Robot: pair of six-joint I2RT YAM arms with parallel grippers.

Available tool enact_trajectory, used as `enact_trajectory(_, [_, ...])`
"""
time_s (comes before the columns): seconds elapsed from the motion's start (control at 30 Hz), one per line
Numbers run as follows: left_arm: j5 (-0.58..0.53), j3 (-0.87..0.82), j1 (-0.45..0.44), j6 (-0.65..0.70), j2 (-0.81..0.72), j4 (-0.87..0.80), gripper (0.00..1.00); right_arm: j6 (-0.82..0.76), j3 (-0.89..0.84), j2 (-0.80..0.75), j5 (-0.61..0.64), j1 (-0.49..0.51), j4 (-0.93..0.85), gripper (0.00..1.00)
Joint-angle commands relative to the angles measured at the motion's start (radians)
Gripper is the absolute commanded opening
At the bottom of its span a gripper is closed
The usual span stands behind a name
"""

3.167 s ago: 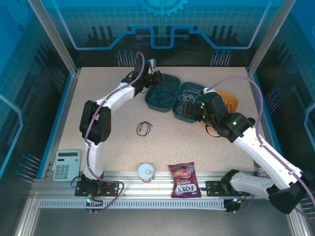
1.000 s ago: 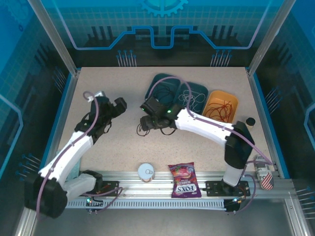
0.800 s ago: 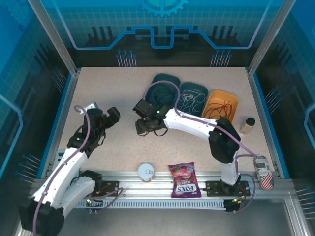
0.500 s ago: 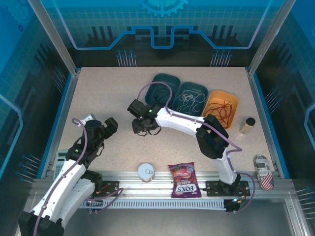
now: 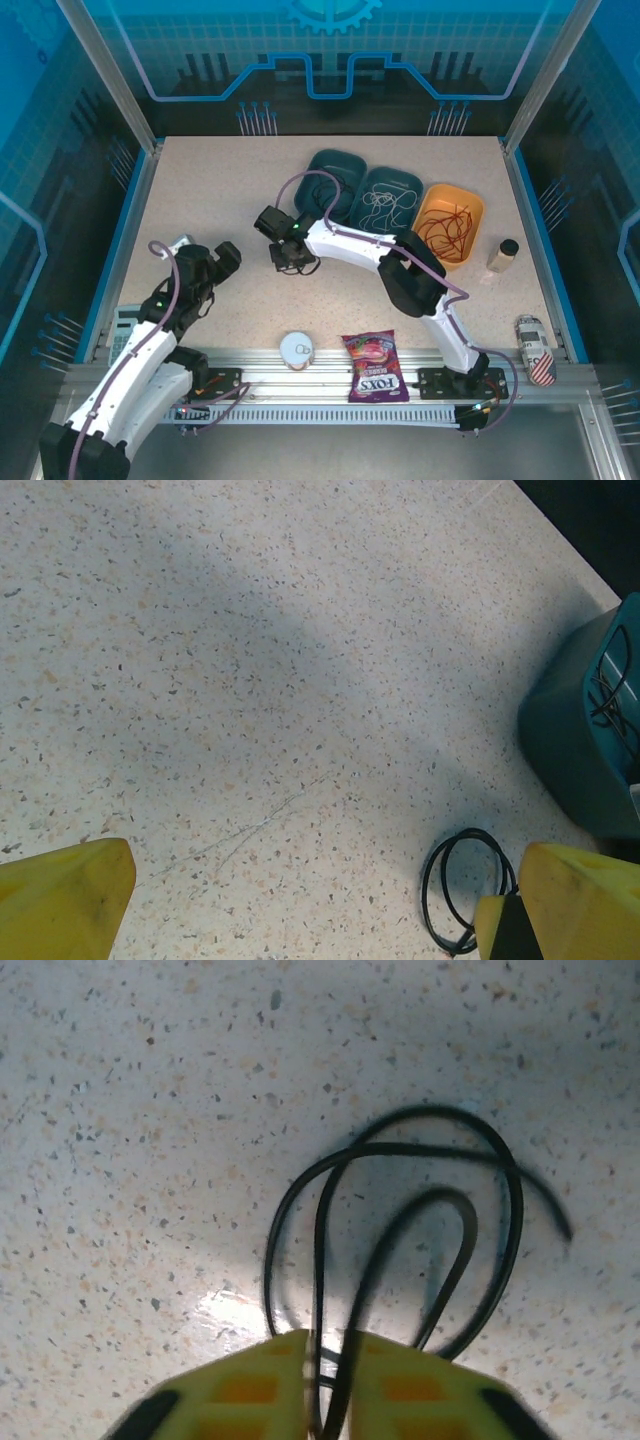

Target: Untangle the cables

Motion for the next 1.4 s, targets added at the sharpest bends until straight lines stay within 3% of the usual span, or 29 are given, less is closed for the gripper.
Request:
enact_trajectory(0.0, [0.023,-0.016,0.008,-0.010,0.013,0.022,0.99,-0.034,0.041,-0.008,0.025,-0.012,-0.023,0.01])
enact_trajectory(0.17, [0.105,-0.013,0.008,0.041,0.052,0.083,0.99,-0.082,0.009,-0.119,-0.011,-0.013,0.020,0.00])
enact_trajectory(0.47, [0.443,0.081,0.026,0.134,0.258,0.223,0.99,-0.082,-0.089,-0.304,-0.175,-0.059,0.085,0.00])
enact_trajectory(0.8, [0.704,0.086,0.031,0.093,0.334,0.503,0.79,-0.029,-0.186,-0.407,-0.296,-0.117,0.194,0.00])
enact_trajectory(0.93, [0.719,0.083,0.027,0.084,0.354,0.523,0.69,-0.012,-0.187,-0.416,-0.328,-0.124,0.218,0.00])
enact_trajectory(1.37, [0.660,0.097,-0.044,0.121,0.443,0.530,0.54,0.003,-0.198,-0.454,-0.342,-0.122,0.249,0.00])
